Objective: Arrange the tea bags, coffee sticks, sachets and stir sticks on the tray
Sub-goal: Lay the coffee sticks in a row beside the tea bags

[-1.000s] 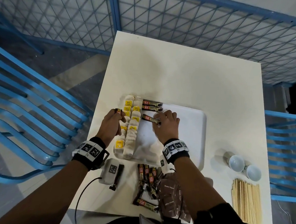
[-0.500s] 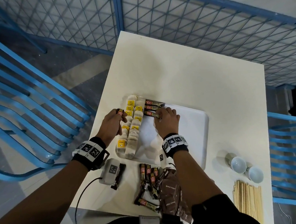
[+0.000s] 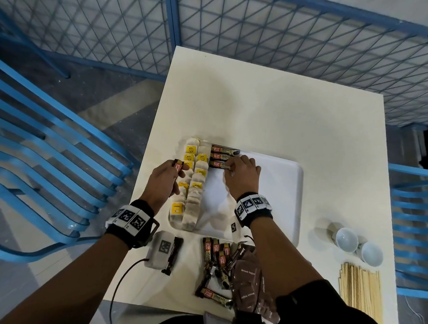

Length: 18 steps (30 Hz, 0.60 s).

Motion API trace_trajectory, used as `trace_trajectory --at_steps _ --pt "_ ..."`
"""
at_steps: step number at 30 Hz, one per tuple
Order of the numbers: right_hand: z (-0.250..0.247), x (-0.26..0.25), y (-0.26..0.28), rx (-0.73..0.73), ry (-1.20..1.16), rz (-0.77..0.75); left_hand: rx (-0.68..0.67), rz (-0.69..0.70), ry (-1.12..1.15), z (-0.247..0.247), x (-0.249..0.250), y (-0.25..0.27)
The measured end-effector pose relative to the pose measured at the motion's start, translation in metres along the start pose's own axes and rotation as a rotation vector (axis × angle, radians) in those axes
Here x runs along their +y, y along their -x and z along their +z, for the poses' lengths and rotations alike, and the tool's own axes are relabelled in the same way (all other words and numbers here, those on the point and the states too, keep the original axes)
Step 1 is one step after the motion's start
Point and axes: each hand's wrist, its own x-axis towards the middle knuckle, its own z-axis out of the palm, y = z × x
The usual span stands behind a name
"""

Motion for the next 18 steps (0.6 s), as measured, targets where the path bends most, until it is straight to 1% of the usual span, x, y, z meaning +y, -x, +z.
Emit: trace_trajectory --at_steps 10,13,15,18 --pt "-0.001 -0.002 -0.002 -0.01 -0.002 0.013 -0.007 -0.021 0.027 0.002 0.003 0.002" --pt "-0.003 -0.003 0.001 0.006 -0.009 0.0 -0.028 0.02 -0.032 0.003 0.003 0.004" --pt "-0.005 -0.008 0.006 0.029 -0.098 -0.027 -0.043 0.065 -0.082 0.004 0.005 0.006" --pt "-0.01 -0.023 0.014 0.02 -0.362 -0.088 -0.048 0.098 -0.08 0.008 0.004 0.006"
